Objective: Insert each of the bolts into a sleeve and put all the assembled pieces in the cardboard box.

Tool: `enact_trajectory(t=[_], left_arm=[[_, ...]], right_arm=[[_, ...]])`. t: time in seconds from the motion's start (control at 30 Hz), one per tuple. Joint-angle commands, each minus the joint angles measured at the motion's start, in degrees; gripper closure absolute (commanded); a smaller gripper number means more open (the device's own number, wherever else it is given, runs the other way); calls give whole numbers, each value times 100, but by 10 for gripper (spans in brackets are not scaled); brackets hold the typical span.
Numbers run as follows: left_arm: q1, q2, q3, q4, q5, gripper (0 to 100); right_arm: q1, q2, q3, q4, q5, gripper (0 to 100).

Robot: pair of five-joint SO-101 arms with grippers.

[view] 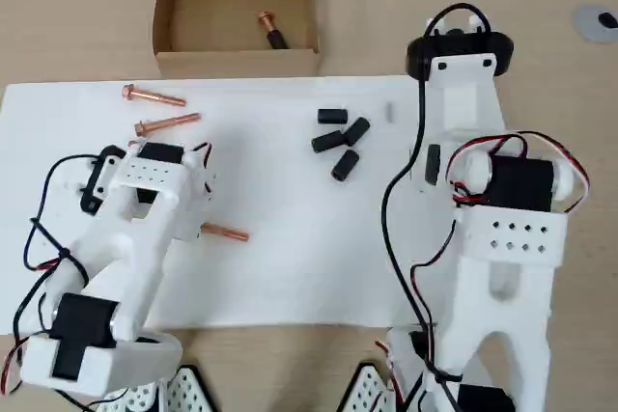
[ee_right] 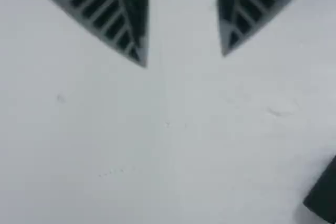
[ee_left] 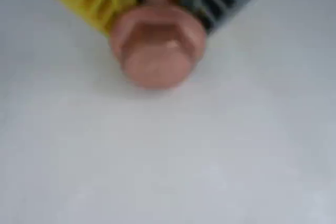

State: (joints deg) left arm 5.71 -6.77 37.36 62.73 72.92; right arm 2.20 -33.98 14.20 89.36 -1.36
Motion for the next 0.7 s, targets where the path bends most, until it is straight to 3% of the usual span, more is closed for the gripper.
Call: enact_trajectory(t=[0.0,0.2,0.33,0.47,0.57,0.67], left_arm=[[-97,-136,-747,193,-70,995],[-97,-189,-3156,1864,-1433,995],[-88,-418,-5037,3042,-2629,995],[-79,-576,-6356,3771,-4193,995],[-167,-690,-6453,3771,-5969,995],[-237,-752,-6207,3771,-7279,998]], right_arm=[[48,-163,-48,9,-9,875],[4,-171,-57,18,-9,875],[-532,-453,-57,44,-158,875],[-1358,-848,-22,-352,-1635,875],[-1947,-831,-13,-659,-2963,873],[-2079,-426,-4,-835,-3367,872]])
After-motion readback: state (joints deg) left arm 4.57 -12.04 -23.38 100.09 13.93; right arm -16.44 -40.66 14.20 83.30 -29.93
